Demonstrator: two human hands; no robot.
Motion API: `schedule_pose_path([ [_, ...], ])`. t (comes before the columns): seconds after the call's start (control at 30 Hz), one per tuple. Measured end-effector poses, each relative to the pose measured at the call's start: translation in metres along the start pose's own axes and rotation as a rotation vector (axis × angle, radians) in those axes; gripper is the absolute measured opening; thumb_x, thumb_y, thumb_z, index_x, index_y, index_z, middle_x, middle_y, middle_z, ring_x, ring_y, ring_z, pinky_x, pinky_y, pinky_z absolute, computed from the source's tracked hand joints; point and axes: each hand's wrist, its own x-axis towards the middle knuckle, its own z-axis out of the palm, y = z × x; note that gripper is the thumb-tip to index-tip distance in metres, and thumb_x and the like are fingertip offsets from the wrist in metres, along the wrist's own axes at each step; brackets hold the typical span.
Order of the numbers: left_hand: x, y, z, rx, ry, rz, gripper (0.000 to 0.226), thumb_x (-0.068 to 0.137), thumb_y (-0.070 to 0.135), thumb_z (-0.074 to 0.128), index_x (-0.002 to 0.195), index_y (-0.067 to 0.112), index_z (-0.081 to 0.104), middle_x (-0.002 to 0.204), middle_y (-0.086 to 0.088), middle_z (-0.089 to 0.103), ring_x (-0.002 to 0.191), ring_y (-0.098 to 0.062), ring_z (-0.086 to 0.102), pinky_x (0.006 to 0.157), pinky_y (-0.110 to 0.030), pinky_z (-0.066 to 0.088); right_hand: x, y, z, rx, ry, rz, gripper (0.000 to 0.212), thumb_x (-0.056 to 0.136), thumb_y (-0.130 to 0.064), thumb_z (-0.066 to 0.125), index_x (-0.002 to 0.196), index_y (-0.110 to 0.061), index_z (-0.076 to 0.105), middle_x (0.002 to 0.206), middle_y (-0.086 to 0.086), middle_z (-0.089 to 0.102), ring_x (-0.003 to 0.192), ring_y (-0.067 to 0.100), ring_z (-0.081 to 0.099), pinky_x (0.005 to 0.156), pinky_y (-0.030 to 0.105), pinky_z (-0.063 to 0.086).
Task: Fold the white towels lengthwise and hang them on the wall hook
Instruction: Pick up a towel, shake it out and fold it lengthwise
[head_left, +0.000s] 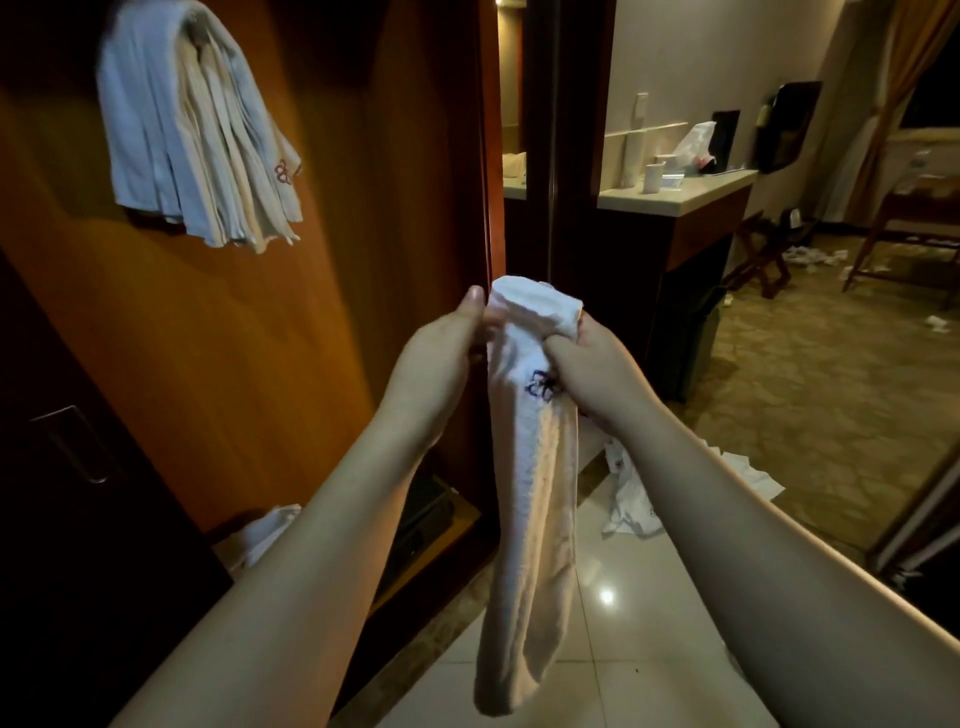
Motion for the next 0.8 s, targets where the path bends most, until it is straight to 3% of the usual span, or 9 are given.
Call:
schedule_pose_path([
  [0.07, 0.005, -0.013, -0.006, 0.021, 0.135, 0.020, 0.047, 0.092, 0.056, 0.060, 0.131, 0.031, 0.055, 0.137, 0.012, 0.055, 0.126, -0.010, 0.050, 0.096, -0.028, 0.041, 0.008, -0.005, -0.007, 0.182, -0.060, 0.032, 0.039, 0.076, -0.022, 0.051, 0.112, -0.024, 0.066, 0.089, 0.008, 0.068, 0.079, 0.026, 0.063, 0.080, 0.052, 0.054],
  [0.13, 0.009, -0.021, -0.008, -0.127, -0.006, -0.081, 0.070, 0.084, 0.055, 0.070, 0.142, 0.025, 0.045, 0.143, 0.005, 0.054, 0.128, -0.015, 0.053, 0.099, -0.030, 0.045, 0.018, -0.010, -0.013, 0.393, -0.134, 0.063, 0.040, 0.073, -0.013, 0.053, 0.111, -0.017, 0.066, 0.093, 0.011, 0.068, 0.086, 0.026, 0.065, 0.081, 0.046, 0.052],
  [0.23, 0.014, -0.026, -0.011, -0.293, -0.238, -0.154, 0.051, 0.087, 0.042, 0.066, 0.132, 0.020, 0.058, 0.122, 0.001, 0.072, 0.112, -0.017, 0.068, 0.085, -0.027, 0.056, 0.034, -0.017, -0.019, 0.621, -0.237, 0.081, 0.040, 0.077, -0.001, 0.052, 0.116, -0.005, 0.063, 0.101, 0.015, 0.074, 0.098, 0.029, 0.071, 0.086, 0.039, 0.057],
  [0.37, 0.020, -0.015, -0.011, -0.243, -0.263, -0.175, 0.035, 0.084, 0.033, 0.075, 0.114, 0.018, 0.068, 0.106, 0.001, 0.076, 0.097, -0.016, 0.073, 0.075, -0.026, 0.058, 0.051, -0.028, -0.029, 0.627, -0.223, 0.075, 0.044, 0.081, -0.002, 0.053, 0.125, -0.002, 0.059, 0.107, 0.016, 0.075, 0.105, 0.029, 0.072, 0.086, 0.038, 0.058],
  [0.43, 0.023, -0.008, -0.007, -0.277, -0.258, -0.167, 0.026, 0.089, 0.028, 0.072, 0.110, 0.015, 0.069, 0.103, -0.001, 0.077, 0.094, -0.018, 0.074, 0.070, -0.024, 0.059, 0.055, -0.023, -0.034, 0.652, -0.212, 0.074, 0.045, 0.086, -0.011, 0.059, 0.131, -0.006, 0.059, 0.119, 0.017, 0.072, 0.114, 0.031, 0.068, 0.095, 0.043, 0.056],
  [0.5, 0.026, 0.000, -0.003, -0.343, -0.204, -0.184, 0.024, 0.092, 0.027, 0.069, 0.111, 0.012, 0.070, 0.103, -0.005, 0.077, 0.093, -0.020, 0.075, 0.069, -0.027, 0.060, 0.053, -0.008, -0.037, 0.768, -0.278, 0.119, 0.041, 0.094, -0.036, 0.062, 0.130, -0.017, 0.066, 0.130, 0.013, 0.068, 0.123, 0.030, 0.064, 0.102, 0.047, 0.052],
  [0.63, 0.036, 0.016, -0.003, -0.468, -0.088, -0.296, 0.028, 0.087, 0.028, 0.072, 0.110, 0.010, 0.070, 0.100, -0.008, 0.078, 0.091, -0.024, 0.075, 0.069, -0.035, 0.061, 0.036, 0.035, -0.026, 0.719, -0.410, 0.298, 0.084, 0.075, -0.084, 0.049, 0.136, -0.027, 0.061, 0.137, 0.006, 0.064, 0.128, 0.027, 0.060, 0.105, 0.050, 0.045],
  [0.7, 0.044, 0.021, -0.007, -0.458, -0.036, -0.315, 0.032, 0.085, 0.029, 0.074, 0.110, 0.011, 0.068, 0.094, -0.005, 0.078, 0.088, -0.023, 0.076, 0.071, -0.038, 0.061, 0.025, 0.052, -0.014, 0.667, -0.434, 0.406, 0.095, 0.059, -0.083, 0.064, 0.132, -0.023, 0.064, 0.129, 0.007, 0.070, 0.120, 0.027, 0.065, 0.093, 0.047, 0.053],
  [0.8, 0.058, 0.025, -0.015, -0.478, 0.012, -0.342, 0.032, 0.085, 0.026, 0.076, 0.110, 0.009, 0.066, 0.090, -0.006, 0.078, 0.084, -0.025, 0.076, 0.068, -0.038, 0.062, 0.017, 0.068, -0.006, 0.604, -0.431, 0.421, 0.086, 0.049, -0.072, 0.084, 0.115, -0.018, 0.070, 0.107, 0.003, 0.078, 0.098, 0.018, 0.074, 0.073, 0.033, 0.061],
])
